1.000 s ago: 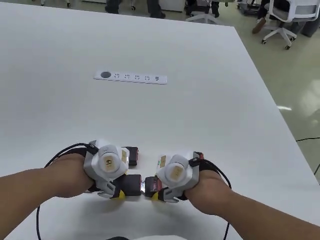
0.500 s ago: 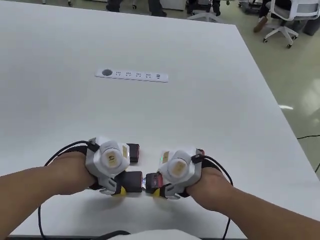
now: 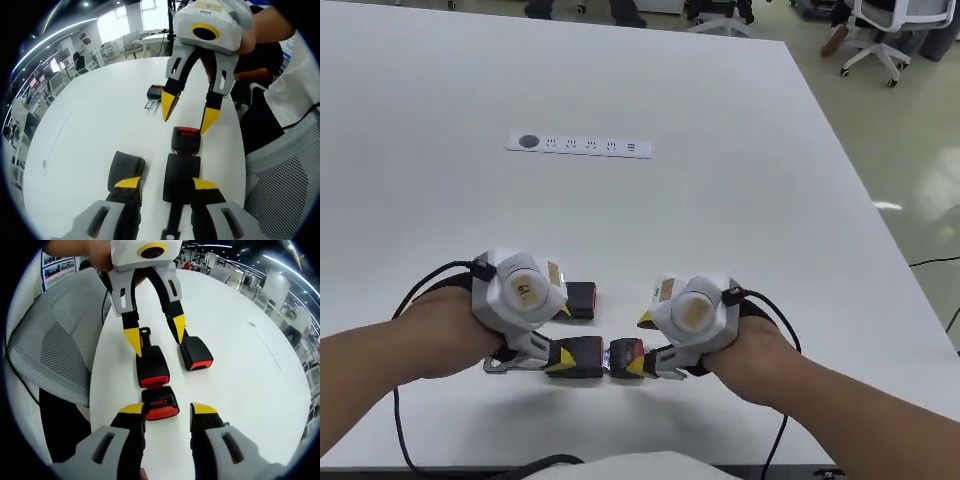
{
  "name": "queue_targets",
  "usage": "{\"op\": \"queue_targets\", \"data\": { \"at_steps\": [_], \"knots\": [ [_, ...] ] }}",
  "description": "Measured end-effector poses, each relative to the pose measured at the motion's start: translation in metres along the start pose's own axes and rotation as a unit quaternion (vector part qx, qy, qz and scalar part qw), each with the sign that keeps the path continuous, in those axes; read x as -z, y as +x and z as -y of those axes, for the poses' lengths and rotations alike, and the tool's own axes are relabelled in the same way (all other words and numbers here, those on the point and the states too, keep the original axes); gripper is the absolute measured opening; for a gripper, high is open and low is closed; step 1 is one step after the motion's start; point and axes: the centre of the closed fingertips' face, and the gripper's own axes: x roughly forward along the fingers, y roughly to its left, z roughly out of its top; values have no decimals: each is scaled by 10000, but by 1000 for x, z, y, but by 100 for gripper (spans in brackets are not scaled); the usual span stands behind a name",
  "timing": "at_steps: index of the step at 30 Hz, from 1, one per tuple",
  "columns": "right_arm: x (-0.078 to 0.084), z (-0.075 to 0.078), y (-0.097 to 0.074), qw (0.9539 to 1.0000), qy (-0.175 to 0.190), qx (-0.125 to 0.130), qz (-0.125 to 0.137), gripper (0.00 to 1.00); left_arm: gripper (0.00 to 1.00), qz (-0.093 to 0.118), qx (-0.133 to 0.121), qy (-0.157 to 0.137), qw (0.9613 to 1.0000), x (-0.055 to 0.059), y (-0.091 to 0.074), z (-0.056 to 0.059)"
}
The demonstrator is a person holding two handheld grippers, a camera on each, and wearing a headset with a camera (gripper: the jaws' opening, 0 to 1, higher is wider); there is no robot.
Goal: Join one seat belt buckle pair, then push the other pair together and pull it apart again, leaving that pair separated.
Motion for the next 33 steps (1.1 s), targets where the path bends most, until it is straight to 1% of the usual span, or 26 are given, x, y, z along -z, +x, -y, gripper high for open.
{"op": "queue_targets", "data": {
  "at_steps": [1,2,4,6,7,9,10,13,15,18,21,22,25,27,28,30,33],
  "knots": [
    [0,1,-1,10000,-3,11,4,32,39,-16,-31,5,10000,2,0,-5],
    [1,3,-3,10000,-23,38,4,32,39,-47,-71,6,10000,3,1,-6],
    [4,6,-6,10000,-17,73,-17,32,40,-79,-114,25,9999,4,0,-12],
    [12,15,-10,9999,-10,108,-37,32,40,-67,-142,15,9999,1,-1,-17],
    [15,17,-10,9999,4,106,-65,31,40,-61,-150,17,9999,1,0,-18],
    [21,20,-11,9998,-20,103,-142,31,40,-99,-207,49,9997,-1,0,-25],
    [26,24,-12,9998,-33,120,-182,31,40,-128,-234,61,9996,1,1,-33],
    [34,34,-17,9995,-13,160,-254,31,41,-161,-237,143,9995,1,3,-41],
    [38,42,-21,9995,52,195,-261,31,41,-188,-235,135,9995,1,4,-45],
    [44,51,-28,9992,79,243,-296,30,41,-255,-213,199,9993,2,7,-47],
    [54,66,-35,9988,102,326,-346,31,41,-304,-187,240,9991,4,11,-55],
    [56,70,-36,9987,111,342,-353,31,41,-306,-180,241,9991,0,11,-54],
    [64,79,-40,9983,126,380,-419,31,41,-327,-138,226,9991,4,13,-59],
    [70,83,-42,9980,115,383,-489,31,40,-351,-78,258,9990,4,17,-57],
    [74,84,-43,9978,122,374,-530,31,40,-352,2,258,9990,8,19,-57],
    [80,89,-43,9978,114,348,-558,31,40,-363,100,228,9990,11,21,-56],
    [87,94,-43,9977,158,325,-568,31,40,-381,158,232,9989,14,24,-57]
  ]
}}
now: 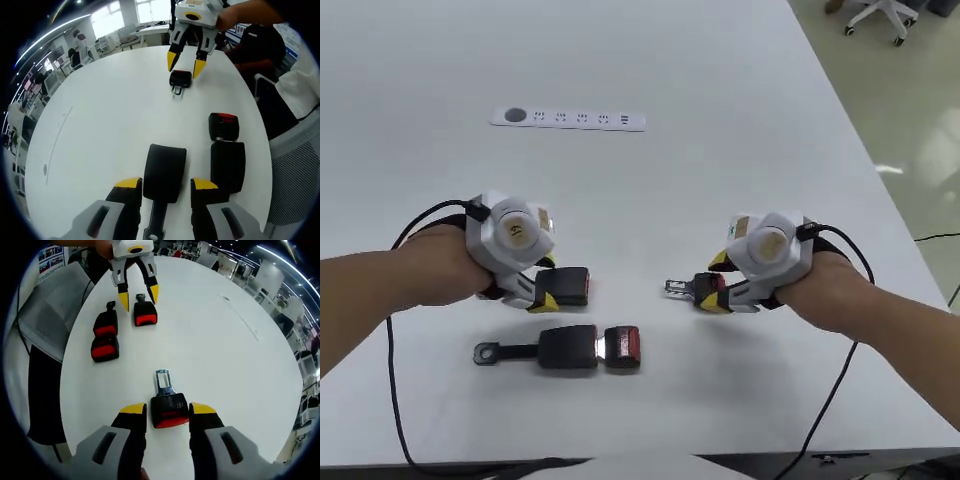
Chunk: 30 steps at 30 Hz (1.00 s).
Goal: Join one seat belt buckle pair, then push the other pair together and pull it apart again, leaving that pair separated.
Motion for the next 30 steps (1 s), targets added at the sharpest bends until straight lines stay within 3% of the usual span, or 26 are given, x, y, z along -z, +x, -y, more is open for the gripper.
{"op": "queue_targets", "data": {
  "at_steps": [7,10,14,20,30],
  "knots": [
    [11,-2,11,9995,-138,-199,-216,31,38,-73,73,72,9999,2,7,-2],
    [20,-4,17,9987,-211,-299,-354,32,38,-121,313,278,9991,4,10,6],
    [17,-4,15,9986,-191,-354,-357,32,36,-124,316,296,9990,3,11,0],
    [16,-3,17,9982,-233,-449,-319,32,36,-73,443,197,9988,2,14,1],
    [20,0,15,9978,-290,-502,-324,32,34,-109,453,382,9982,0,16,1]
  ]
}}
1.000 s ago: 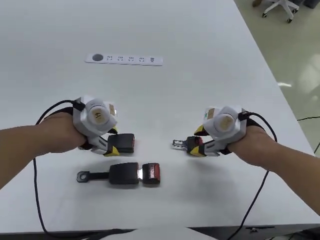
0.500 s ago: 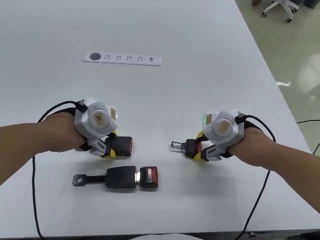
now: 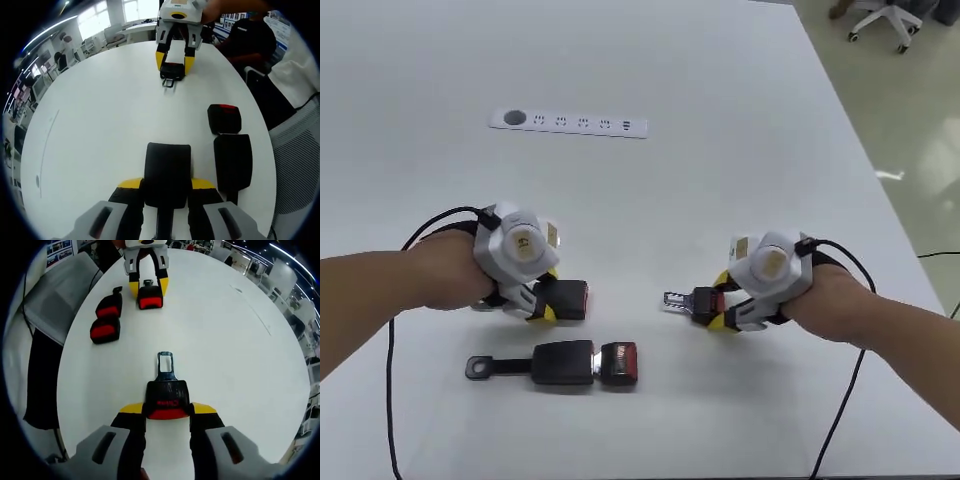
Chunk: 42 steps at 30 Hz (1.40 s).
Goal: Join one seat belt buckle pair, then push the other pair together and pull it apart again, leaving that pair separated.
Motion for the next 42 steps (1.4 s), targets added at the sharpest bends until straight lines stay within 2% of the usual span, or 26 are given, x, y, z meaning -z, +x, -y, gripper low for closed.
{"op": "queue_targets", "data": {
  "at_steps": [6,13,19,33,42],
  "knots": [
    [-4,-2,1,10000,-40,22,-40,32,34,-85,-3,20,10000,-2,0,0],
    [-21,-12,7,9999,-126,-25,46,31,34,-138,-34,66,9999,-1,0,-2],
    [-33,-12,13,9999,-109,-4,118,31,34,-161,-54,67,9998,0,0,-2],
    [-86,-23,38,9990,-310,-119,302,31,33,-227,-53,76,9997,0,0,-1],
    [-102,-22,46,9989,-360,-129,268,31,33,-220,-43,81,9997,1,1,-1]
  ]
}}
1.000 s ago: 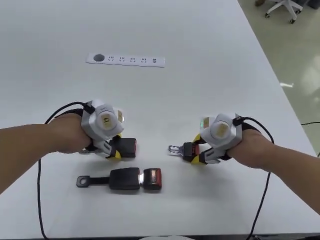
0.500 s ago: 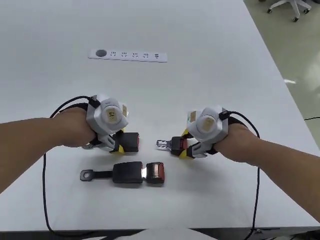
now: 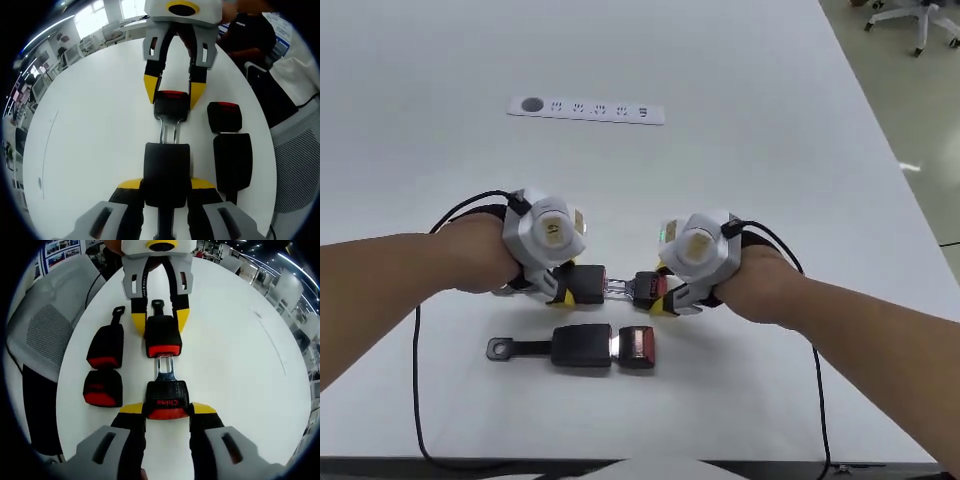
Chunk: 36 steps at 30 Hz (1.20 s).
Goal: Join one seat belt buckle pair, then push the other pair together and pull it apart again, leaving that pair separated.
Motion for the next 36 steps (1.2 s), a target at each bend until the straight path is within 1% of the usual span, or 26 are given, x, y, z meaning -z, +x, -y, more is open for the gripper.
{"op": "queue_targets", "data": {
  "at_steps": [4,8,13,17,22,23,25,32,36],
  "knots": [
    [2,1,1,10000,-6,-15,-48,31,33,19,2,-2,10000,0,-1,0],
    [1,1,0,9999,-142,32,-86,31,33,21,0,-4,10000,0,1,0],
    [-4,-2,1,9998,-203,20,-30,31,33,13,-14,-4,10000,-1,0,1],
    [-5,0,2,9997,-239,9,-6,31,33,16,-9,19,10000,-2,0,1],
    [-10,0,5,9997,-241,-14,83,31,33,40,-10,124,9999,-4,0,2],
    [-10,1,6,9997,-256,-20,47,31,33,42,-10,99,9999,-3,0,2],
    [-10,0,5,9996,-259,-37,66,31,33,72,-2,66,10000,-4,-1,2],
    [-11,1,5,9997,-210,-81,104,30,32,52,53,96,9999,-3,0,1],
    [-14,3,6,9997,-201,-88,113,30,32,93,60,77,9999,-3,0,0]
  ]
}}
